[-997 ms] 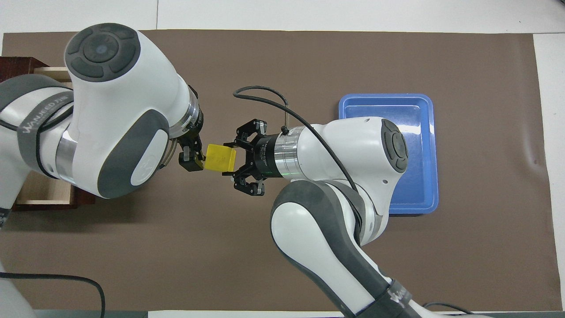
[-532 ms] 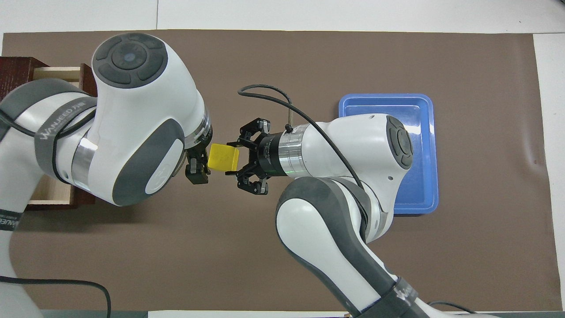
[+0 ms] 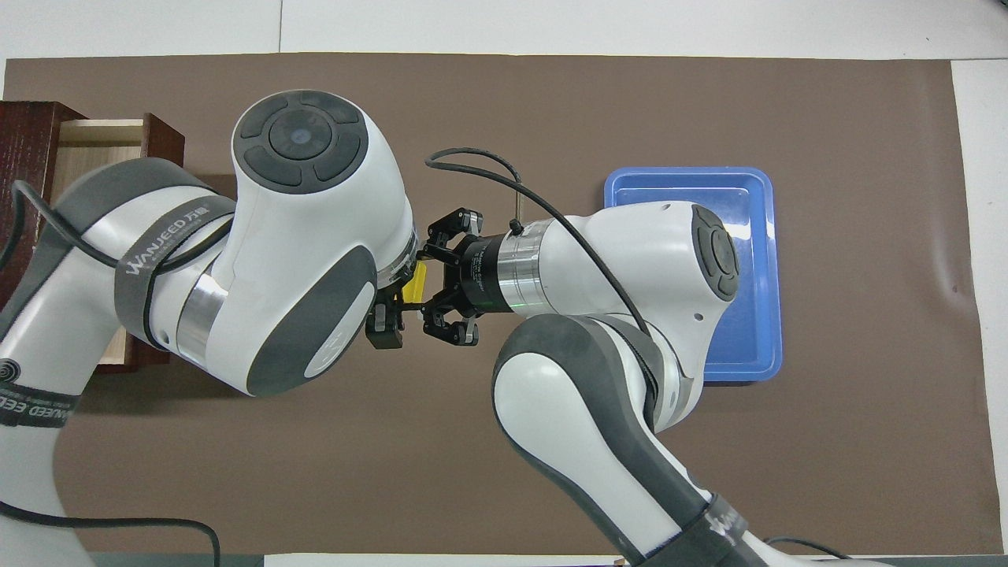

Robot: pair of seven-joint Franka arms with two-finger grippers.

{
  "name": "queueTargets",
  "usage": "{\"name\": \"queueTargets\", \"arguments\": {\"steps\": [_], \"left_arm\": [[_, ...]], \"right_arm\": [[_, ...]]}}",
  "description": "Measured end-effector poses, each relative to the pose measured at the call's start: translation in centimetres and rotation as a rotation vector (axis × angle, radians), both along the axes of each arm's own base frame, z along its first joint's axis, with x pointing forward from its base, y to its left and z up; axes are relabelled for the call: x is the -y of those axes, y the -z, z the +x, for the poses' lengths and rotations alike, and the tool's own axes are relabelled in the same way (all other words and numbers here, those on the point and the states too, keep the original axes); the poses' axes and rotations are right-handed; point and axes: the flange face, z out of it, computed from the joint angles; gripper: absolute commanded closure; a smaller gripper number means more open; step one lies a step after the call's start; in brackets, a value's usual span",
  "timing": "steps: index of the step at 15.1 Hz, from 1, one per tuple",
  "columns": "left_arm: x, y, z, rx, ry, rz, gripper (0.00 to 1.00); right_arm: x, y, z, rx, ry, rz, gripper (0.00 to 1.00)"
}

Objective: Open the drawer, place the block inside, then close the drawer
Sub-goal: 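Grasp the yellow block with the left gripper from the right gripper, then open the right gripper and withdraw it while the left gripper holds the block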

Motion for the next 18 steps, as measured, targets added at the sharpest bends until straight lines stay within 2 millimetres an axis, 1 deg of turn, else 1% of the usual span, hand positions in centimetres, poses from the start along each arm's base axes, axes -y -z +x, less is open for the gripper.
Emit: {"name": "queueTargets", "arguments": {"steps": [1, 2, 3, 4, 11, 12, 13, 15, 18], "left_arm": [[0.0, 0.0, 0.0, 0.000, -0.001, 0.000, 0.25], [-0.1, 0.0, 0.1, 0.001, -0.001, 0.000, 0.38], [-0.1, -0.1, 0.2, 0.006, -0.002, -0.003, 0.60], [-0.3, -0.3, 0.3, 0.010, 0.003, -0.002, 1.00], [-0.7, -1.3, 0.8, 0.041, 0.016, -0.031, 1.00], [-0.7, -1.4, 0.8, 0.043, 0.016, -0.032, 1.00], [-0.7, -1.4, 0.8, 0.044, 0.021, -0.033, 1.00], [-0.9, -1.5, 0.9, 0.047, 0.018, -0.035, 1.00], [-1.7, -1.6, 1.6, 0.059, 0.001, -0.041, 1.00]], "right_arm": [[0.0, 0.0, 0.0, 0.000, 0.000, 0.000, 1.00], [0.0, 0.0, 0.0, 0.000, 0.000, 0.000, 1.00], [0.0, 0.0, 0.0, -0.002, -0.002, 0.000, 1.00], [0.0, 0.0, -0.1, -0.003, -0.003, -0.001, 1.00], [0.2, -0.7, 0.4, 0.004, 0.009, 0.012, 1.00], [0.2, -0.8, 0.5, 0.005, 0.010, 0.013, 0.76], [0.2, -0.8, 0.5, 0.004, 0.011, 0.014, 0.01], [0.2, -0.8, 0.5, 0.003, 0.012, 0.014, 0.00], [0.1, -0.9, 0.5, -0.005, 0.020, 0.016, 0.00]]}}
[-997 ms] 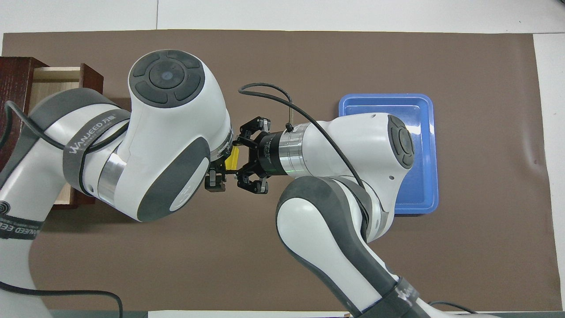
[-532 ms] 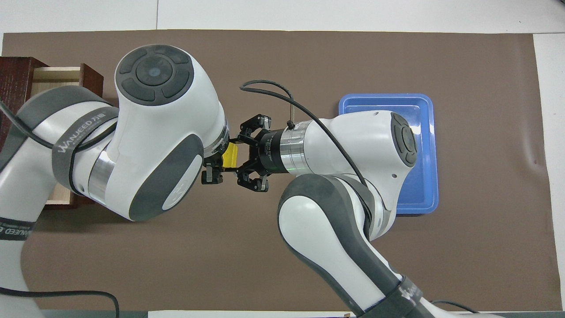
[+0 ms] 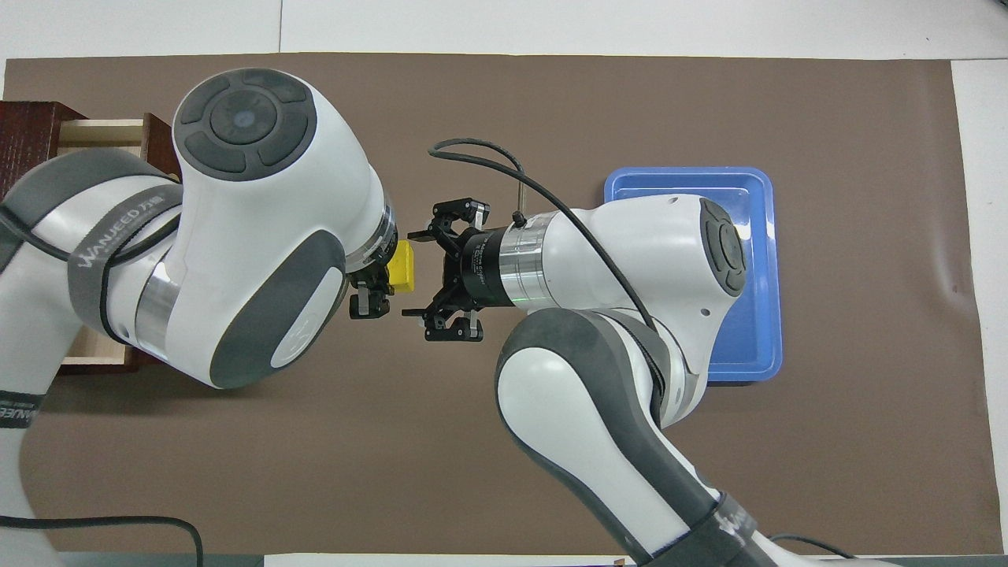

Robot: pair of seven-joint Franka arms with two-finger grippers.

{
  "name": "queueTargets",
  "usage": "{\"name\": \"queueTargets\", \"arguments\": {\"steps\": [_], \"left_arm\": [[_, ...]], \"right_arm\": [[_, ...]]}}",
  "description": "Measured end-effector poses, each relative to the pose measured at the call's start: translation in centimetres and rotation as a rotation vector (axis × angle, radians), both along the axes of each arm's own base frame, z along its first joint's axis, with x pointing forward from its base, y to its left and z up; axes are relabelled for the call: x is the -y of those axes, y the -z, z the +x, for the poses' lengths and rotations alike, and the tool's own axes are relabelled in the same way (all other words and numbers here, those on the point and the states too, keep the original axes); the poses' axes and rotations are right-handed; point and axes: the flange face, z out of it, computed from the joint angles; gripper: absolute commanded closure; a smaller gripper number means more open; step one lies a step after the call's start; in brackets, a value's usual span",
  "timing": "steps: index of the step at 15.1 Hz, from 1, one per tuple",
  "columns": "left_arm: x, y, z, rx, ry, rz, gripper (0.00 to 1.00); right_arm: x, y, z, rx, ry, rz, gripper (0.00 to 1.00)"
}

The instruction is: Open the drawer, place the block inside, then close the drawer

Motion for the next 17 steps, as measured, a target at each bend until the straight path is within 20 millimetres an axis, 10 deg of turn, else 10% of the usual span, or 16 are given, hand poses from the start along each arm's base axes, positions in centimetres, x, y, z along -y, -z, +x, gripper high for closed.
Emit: {"name": "queueTargets", "arguments": {"steps": [4, 9, 17], "left_arm": [[-0.2, 0.0, 0.2, 0.004, -0.004, -0.002, 1.00], [-2.0, 0.0, 1.2, -0.002, 0.055, -0.002, 1.00], [-22.3, -1.8, 7.6, 0.014, 0.177, -0.004, 1.00]], "right_arm": [[0.9, -0.9, 0.7, -0.017, -0.004, 0.009, 0.00], [7.2, -3.6, 4.3, -0.049, 0.012, 0.022, 0.00], [19.1, -9.4, 6.8, 0.068, -0.082, -0.161, 0.00]]}}
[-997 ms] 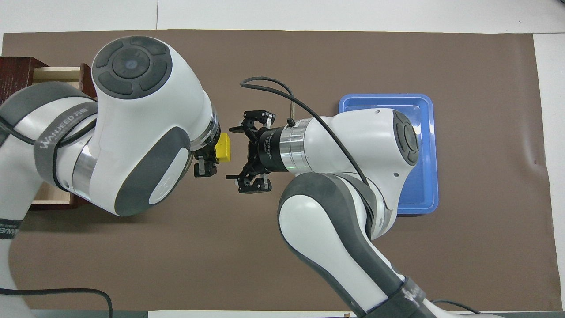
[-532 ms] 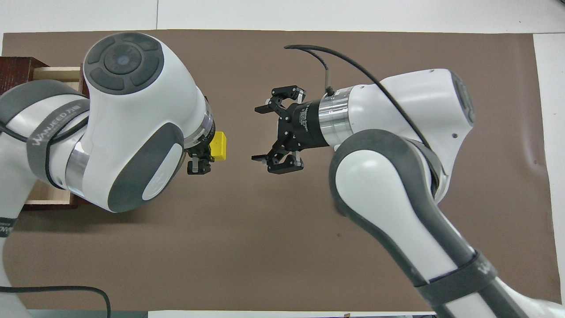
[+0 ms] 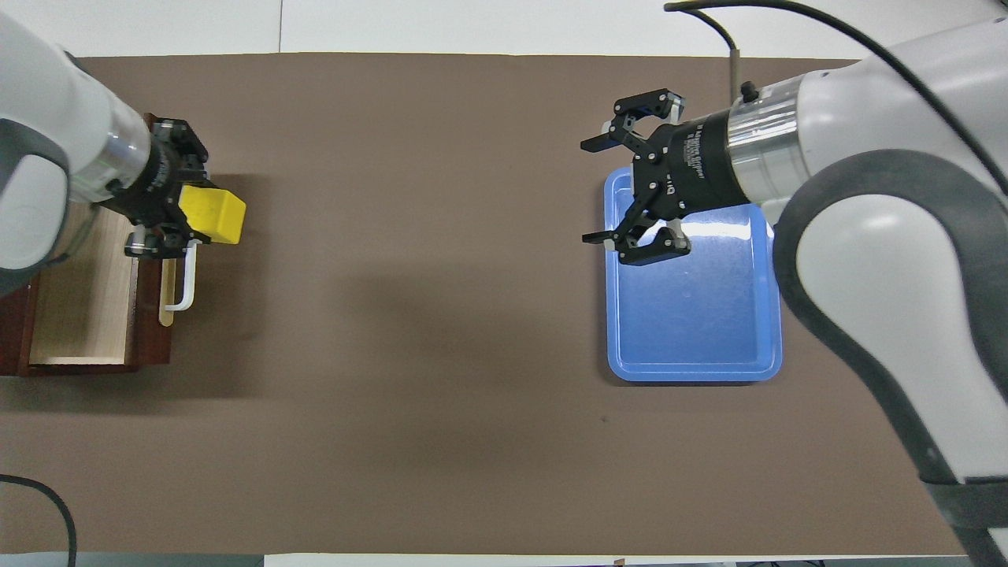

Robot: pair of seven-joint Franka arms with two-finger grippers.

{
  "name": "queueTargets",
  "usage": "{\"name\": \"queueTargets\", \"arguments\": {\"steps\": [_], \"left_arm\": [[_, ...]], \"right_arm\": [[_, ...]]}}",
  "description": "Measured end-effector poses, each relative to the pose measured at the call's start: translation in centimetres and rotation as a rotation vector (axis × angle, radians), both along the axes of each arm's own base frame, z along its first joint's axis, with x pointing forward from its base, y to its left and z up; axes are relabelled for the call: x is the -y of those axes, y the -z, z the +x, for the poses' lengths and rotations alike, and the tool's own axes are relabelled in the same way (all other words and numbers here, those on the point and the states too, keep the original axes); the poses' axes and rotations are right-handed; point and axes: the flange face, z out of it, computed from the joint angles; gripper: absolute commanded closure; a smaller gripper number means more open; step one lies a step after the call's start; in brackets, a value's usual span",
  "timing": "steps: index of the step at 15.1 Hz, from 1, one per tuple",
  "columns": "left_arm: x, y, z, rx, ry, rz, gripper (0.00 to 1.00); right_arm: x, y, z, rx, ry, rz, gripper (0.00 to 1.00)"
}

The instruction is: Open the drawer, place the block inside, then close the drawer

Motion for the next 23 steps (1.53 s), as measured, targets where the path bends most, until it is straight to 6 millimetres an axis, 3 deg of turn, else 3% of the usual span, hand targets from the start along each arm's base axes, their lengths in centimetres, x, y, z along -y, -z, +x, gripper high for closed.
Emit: {"name": "queueTargets", "arguments": {"steps": [3, 6, 9, 13, 17, 19, 23], "left_arm": [[-6.8, 0.1, 0.5, -0.002, 0.048, -0.004, 1.00], [-11.4, 1.4, 0.7, 0.023, 0.055, -0.005, 1.00], [-14.8, 4.0, 0.9, 0.047, 0.032, -0.002, 1.00], [-16.5, 7.7, 0.8, 0.054, 0.024, 0.004, 1.00], [-16.4, 9.1, 0.6, 0.048, 0.027, 0.003, 1.00], [-16.2, 10.0, 0.4, 0.043, 0.029, 0.002, 1.00], [-15.7, 11.9, -0.1, 0.026, 0.036, -0.002, 1.00]], "right_arm": [[5.2, -1.2, -0.6, 0.103, -0.179, -0.097, 0.00], [9.3, -2.2, -1.8, 0.211, -0.414, -0.202, 0.00], [12.2, -3.0, -3.2, 0.299, -0.652, -0.293, 0.00], [16.5, -4.1, -4.5, 0.392, -0.949, -0.404, 0.00], [20.2, -4.8, -5.4, 0.439, -1.226, -0.504, 0.00], [20.7, -5.1, -6.0, 0.415, -1.318, -0.535, 0.00], [19.8, -6.1, -7.8, 0.385, -1.423, -0.518, 0.00]]}}
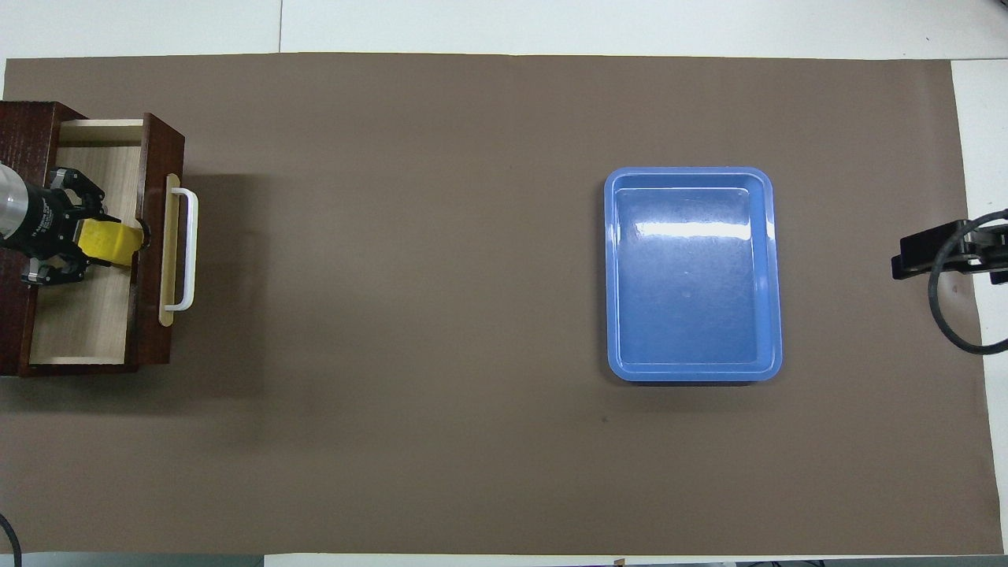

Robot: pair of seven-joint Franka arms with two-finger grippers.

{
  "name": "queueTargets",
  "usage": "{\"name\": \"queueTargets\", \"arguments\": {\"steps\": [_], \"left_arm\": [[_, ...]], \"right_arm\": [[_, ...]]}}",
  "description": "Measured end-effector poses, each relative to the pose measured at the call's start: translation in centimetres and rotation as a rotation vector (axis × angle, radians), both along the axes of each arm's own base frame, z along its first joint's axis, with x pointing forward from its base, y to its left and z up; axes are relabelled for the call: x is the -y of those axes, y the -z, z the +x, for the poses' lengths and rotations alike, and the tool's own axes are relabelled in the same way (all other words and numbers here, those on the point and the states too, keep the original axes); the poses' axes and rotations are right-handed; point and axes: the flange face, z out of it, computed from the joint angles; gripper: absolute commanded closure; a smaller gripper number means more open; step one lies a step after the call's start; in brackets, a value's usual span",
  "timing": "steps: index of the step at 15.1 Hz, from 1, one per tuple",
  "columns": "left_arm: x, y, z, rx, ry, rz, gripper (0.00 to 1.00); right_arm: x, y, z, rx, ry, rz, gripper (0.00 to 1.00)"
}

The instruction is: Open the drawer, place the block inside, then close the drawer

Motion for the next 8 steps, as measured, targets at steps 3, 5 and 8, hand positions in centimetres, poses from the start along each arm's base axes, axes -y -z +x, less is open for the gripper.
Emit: {"name": "queueTargets", "arguments": {"steps": [3, 5, 8], "left_arm": [[0.1, 0.2, -0.1, 0.001, 0.001, 0.000, 1.00], [0.1, 0.2, -0.2, 0.000, -0.006, 0.000, 0.85], [0.1, 0.2, -0.5, -0.001, -0.012, 0.001, 0.00]], "right_arm": [[0.3, -0.5, -0.7, -0.008, -0.001, -0.001, 0.00], [0.7, -0.5, -0.5, 0.003, 0.001, -0.001, 0.00], [1.3, -0.4, -0.1, 0.021, -0.020, -0.004, 0.00]]}}
